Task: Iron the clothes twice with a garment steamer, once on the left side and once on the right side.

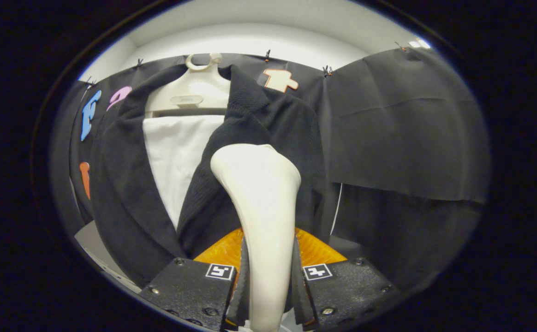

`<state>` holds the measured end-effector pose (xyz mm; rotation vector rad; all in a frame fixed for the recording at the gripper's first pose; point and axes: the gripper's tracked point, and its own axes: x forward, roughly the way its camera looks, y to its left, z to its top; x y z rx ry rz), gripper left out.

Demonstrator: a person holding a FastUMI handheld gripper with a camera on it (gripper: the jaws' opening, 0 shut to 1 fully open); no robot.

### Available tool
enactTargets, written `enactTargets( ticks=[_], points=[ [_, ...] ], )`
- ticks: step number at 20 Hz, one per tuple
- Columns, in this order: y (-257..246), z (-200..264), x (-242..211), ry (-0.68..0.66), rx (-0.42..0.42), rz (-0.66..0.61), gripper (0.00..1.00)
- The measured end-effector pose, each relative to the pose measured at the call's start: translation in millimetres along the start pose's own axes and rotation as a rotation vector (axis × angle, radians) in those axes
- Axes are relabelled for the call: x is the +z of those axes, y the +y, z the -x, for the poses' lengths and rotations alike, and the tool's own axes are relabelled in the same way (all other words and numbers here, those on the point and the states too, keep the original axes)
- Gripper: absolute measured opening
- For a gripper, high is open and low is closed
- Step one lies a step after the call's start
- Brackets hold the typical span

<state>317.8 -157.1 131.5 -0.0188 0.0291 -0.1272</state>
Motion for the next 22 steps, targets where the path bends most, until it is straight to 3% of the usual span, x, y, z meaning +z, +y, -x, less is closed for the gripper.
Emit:
enactTargets(
  ticks=[18,22],
  points=[
    [7,2,-114,0.156,-0.118,0.084,0.41],
    [6,-1,-115,0.183,-0.125,0.099,0.41]
  ],
)
